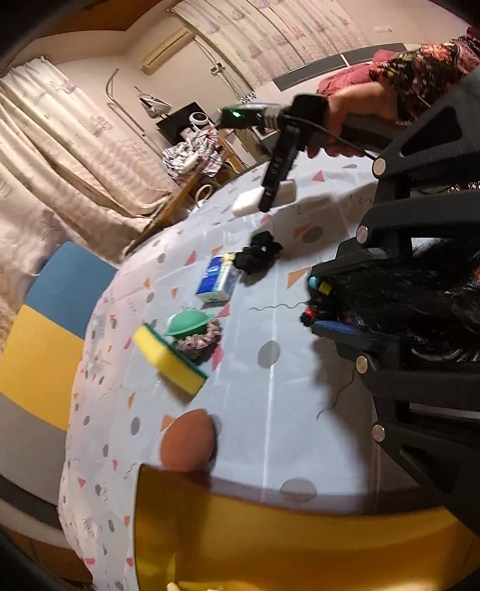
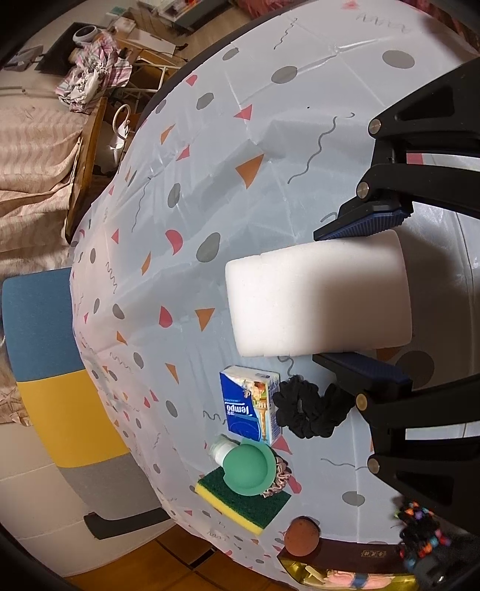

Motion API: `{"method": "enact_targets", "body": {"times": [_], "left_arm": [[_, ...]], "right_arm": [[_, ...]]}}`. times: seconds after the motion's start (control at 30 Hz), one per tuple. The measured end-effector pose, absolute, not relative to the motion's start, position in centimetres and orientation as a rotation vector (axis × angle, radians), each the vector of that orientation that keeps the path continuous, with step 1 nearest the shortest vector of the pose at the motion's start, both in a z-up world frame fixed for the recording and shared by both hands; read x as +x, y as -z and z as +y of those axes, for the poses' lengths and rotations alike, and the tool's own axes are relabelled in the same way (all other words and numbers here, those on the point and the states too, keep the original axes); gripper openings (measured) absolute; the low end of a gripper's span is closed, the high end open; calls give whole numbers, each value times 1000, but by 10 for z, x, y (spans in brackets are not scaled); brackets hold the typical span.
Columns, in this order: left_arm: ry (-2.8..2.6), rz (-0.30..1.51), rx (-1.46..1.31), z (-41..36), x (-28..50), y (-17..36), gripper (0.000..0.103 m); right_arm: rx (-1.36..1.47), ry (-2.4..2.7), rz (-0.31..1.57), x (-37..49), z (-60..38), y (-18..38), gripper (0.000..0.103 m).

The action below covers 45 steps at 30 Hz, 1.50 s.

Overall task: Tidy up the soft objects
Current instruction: 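Lift the black wig with the left gripper while the right holds the white block, then lower the black wig into the gold tray with the left gripper while the right holds the block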

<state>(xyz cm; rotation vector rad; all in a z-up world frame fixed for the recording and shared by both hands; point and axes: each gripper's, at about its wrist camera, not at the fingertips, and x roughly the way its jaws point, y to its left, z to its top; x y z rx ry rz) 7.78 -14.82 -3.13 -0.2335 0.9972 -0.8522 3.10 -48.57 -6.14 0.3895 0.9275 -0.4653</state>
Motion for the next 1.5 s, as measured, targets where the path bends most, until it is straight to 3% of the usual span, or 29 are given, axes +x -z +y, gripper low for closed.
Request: {"method": "enact_targets", "body": {"times": [0.07, 0.27, 0.33, 0.4, 0.47, 0.77, 0.83, 0.87, 1.1, 1.5], "left_arm": [[856, 983, -261, -139, 81, 24, 9], [856, 965, -219, -131, 87, 13, 10], [852, 991, -147, -141, 83, 18, 21], [850, 1001, -86, -153, 77, 24, 42], [839, 1007, -2, -169, 72, 31, 53], [670, 1039, 267, -202, 72, 77, 53], [665, 1043, 255, -197, 73, 82, 43], [668, 1033, 243, -194, 72, 81, 35], [748, 1011, 23, -168, 75, 52, 34], [623, 951, -74, -110, 118, 3, 34]], "right_arm": [[392, 466, 932, 31, -486, 62, 58], [398, 475, 933, 30, -488, 63, 58], [401, 475, 934, 30, -488, 63, 58], [398, 474, 935, 31, -488, 63, 58], [396, 472, 937, 31, -487, 64, 58], [415, 459, 924, 31, -488, 63, 58], [418, 456, 922, 31, -488, 62, 58], [417, 455, 921, 31, -487, 62, 58], [408, 461, 921, 31, -487, 61, 58], [428, 461, 876, 26, -487, 55, 58]]}}
